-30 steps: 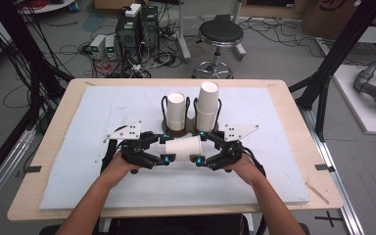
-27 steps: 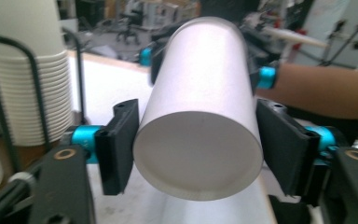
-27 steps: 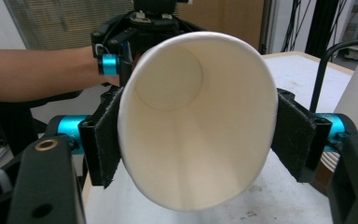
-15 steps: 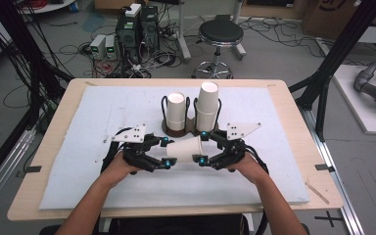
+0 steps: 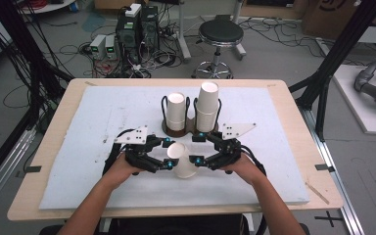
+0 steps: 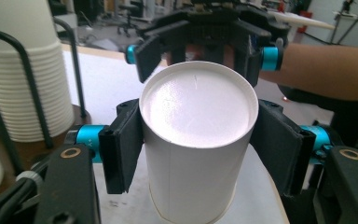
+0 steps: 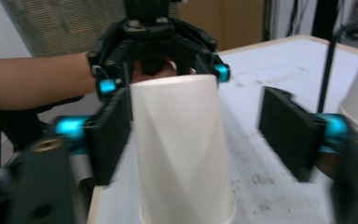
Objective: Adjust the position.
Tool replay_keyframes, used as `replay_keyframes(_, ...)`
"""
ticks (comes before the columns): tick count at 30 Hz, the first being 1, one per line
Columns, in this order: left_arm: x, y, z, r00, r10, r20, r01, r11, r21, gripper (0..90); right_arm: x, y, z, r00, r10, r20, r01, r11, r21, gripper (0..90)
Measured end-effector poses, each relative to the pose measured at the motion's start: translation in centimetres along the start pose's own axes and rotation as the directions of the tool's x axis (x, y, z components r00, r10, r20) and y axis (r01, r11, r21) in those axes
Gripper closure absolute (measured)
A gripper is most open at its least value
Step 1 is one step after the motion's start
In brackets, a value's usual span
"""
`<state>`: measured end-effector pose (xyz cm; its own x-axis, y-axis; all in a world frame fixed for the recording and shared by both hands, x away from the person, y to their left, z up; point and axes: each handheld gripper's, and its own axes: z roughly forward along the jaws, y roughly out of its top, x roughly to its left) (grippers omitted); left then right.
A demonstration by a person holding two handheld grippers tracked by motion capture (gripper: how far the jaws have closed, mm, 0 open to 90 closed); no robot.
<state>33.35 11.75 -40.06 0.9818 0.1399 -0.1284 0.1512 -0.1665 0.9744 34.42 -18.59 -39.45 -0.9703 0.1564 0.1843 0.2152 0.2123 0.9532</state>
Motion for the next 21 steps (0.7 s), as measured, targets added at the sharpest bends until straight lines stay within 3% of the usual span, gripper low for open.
replay_keyframes(6, 0.3, 0.4, -1.0, 0.9988, -0.022, -0.043, 0.018, 0.9966, -0.081, 35.6, -0.1, -0.1, -0.2, 1.0, -0.007, 0.006, 0.007, 1.0, -0.007, 19.8)
replay_keyframes(10, 0.0, 0.9, -1.0, 0.9991, -0.018, -0.038, 0.013, 0.9919, -0.126, 35.8, 0.2, -0.5, 1.0, 0.9999, -0.01, 0.013, 0.01, 1.0, 0.029, 19.8)
replay_keyframes(17, -0.5, 1.6, -0.9, 0.9998, -0.006, -0.021, 0.002, 0.9859, -0.167, 35.8, 0.3, -1.0, 2.4, 0.9997, -0.025, -0.005, 0.025, 0.997, 0.067, 19.8)
replay_keyframes(21, -0.3, 1.6, -1.2, 0.9998, -0.003, -0.019, 0.0, 0.9891, -0.147, 36.0, 0.3, -0.9, 2.1, 0.9979, -0.064, -0.013, 0.065, 0.995, 0.075, 27.2)
